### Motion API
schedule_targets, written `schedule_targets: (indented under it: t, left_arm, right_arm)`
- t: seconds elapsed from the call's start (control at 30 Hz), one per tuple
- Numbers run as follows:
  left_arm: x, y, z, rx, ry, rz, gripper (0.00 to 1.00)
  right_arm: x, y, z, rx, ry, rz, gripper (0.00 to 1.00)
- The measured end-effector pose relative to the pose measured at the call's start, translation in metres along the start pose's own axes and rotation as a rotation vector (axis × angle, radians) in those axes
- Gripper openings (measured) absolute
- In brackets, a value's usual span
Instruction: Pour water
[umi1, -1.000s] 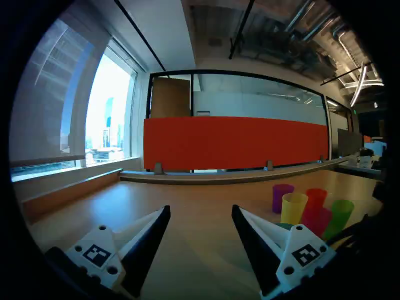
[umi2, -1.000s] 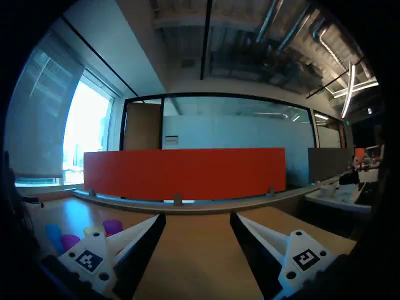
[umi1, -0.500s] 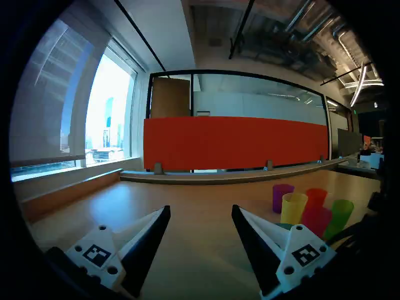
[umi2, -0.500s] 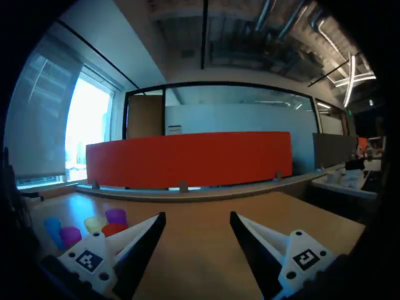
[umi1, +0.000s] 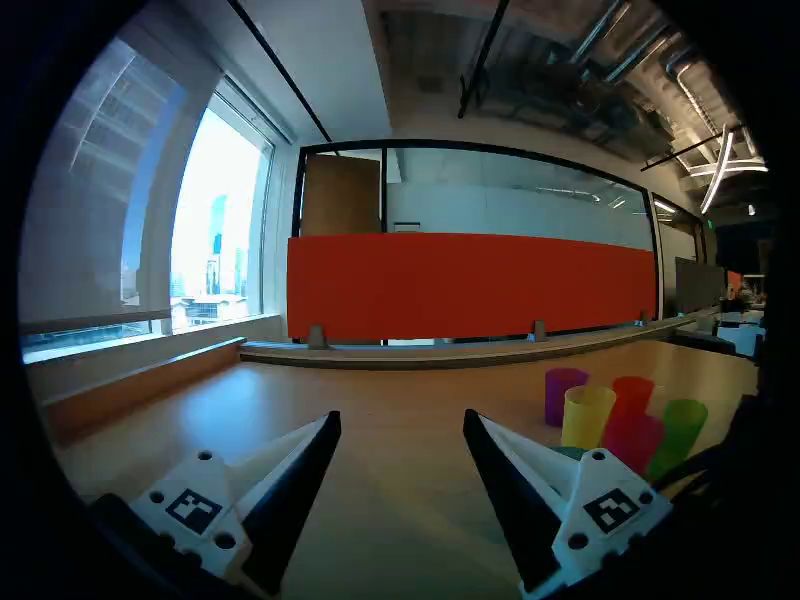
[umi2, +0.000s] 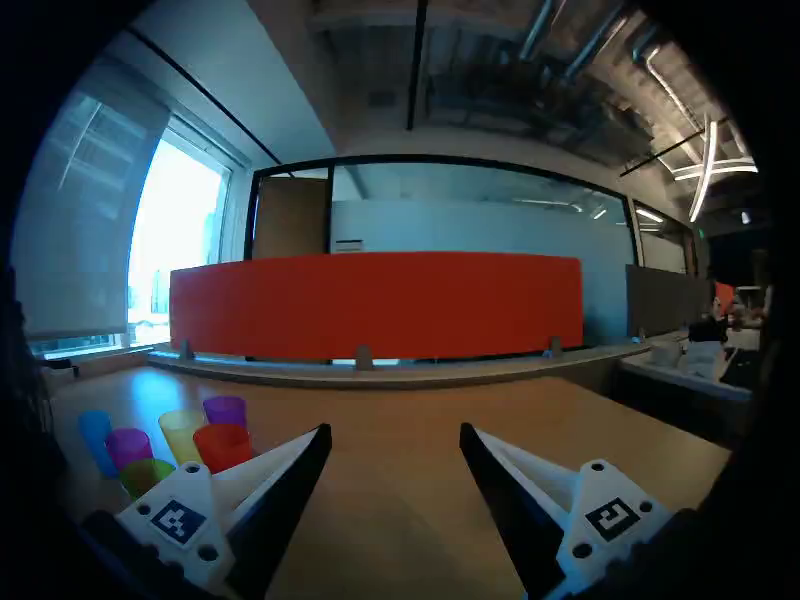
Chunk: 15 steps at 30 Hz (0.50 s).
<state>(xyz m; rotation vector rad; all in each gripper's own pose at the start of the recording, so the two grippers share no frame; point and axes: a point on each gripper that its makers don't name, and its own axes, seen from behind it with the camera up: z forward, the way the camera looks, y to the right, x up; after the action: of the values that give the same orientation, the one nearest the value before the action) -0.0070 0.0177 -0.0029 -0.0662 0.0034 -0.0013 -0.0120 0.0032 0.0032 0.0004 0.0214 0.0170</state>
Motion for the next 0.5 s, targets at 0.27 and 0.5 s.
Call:
schedule_targets:
  t: [0.27,0.5]
  left_arm:
    - [0.0003,0.0001,-0.0003,0.000,0.000,0.000,0.91]
    - [0.0002,0.0005,-0.0004,0.000,0.000,0.000,0.91]
  right_arm:
    - [-0.0057,0.0010,0.0008,-0.003,-0.005,0.012,0.99]
    - [-0.0083,0.0022,0.0008,-0.006,-0.010,0.009,0.99]
